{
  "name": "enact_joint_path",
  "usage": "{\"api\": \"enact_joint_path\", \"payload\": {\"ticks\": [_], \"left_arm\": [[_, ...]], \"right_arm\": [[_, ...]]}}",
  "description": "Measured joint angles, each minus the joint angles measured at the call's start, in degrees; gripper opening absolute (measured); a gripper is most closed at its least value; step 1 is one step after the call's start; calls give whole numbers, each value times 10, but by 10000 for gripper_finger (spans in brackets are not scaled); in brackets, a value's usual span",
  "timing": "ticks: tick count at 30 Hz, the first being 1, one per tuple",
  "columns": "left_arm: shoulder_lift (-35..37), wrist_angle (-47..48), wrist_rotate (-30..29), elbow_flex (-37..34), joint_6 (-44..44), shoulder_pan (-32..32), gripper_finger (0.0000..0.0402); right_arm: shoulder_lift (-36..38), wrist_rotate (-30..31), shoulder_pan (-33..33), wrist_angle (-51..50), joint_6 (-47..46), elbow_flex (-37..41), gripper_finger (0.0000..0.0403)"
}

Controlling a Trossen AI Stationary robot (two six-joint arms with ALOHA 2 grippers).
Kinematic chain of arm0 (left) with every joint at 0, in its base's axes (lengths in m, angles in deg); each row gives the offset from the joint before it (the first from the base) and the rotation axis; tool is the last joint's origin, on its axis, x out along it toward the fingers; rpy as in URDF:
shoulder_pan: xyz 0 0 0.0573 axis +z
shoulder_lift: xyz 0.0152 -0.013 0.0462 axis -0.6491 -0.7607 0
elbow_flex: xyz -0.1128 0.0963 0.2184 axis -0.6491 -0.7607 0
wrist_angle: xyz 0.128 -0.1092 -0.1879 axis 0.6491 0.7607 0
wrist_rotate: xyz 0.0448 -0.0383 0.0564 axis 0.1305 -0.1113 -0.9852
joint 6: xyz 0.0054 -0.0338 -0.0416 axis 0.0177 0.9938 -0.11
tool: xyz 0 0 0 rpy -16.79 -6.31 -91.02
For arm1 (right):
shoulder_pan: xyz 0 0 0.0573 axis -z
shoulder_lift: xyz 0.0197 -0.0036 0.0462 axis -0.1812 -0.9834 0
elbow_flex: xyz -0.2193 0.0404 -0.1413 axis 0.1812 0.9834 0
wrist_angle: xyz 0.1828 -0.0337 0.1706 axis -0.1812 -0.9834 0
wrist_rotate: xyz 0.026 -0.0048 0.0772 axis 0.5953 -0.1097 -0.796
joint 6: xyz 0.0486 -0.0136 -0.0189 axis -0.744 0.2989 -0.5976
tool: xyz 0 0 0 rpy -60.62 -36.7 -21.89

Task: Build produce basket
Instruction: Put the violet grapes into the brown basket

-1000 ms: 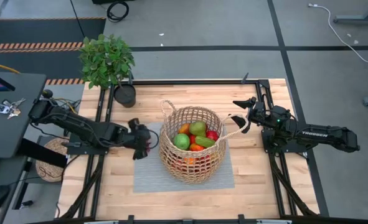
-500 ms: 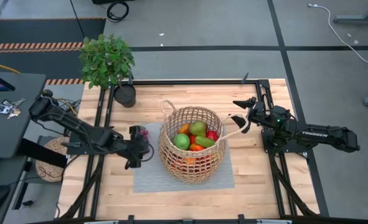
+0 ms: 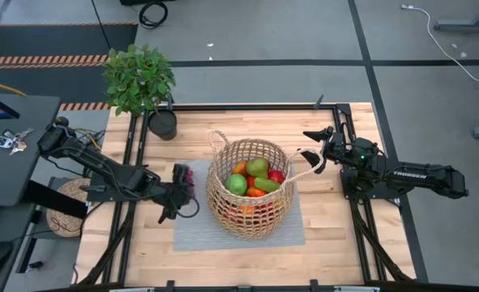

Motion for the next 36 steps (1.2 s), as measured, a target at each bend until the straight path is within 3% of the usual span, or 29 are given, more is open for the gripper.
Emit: {"api": "enact_joint_path", "payload": {"ticks": [4,6,9,16,23,28,36], "left_arm": [[1,30,-14,22,20,5,253],[1,55,9,44,57,20,254],[1,121,55,74,74,37,243],[1,207,56,81,46,25,217],[1,213,16,75,33,-17,265],[1,225,13,75,-31,-46,304],[1,231,12,75,-173,-78,312]], "right_arm": [[0,0,0,0,0,0,394],[0,0,0,0,0,0,394],[0,0,0,0,0,0,394],[0,0,0,0,0,0,394],[0,0,0,0,0,0,394],[0,0,0,0,0,0,394],[0,0,0,0,0,0,394]]}}
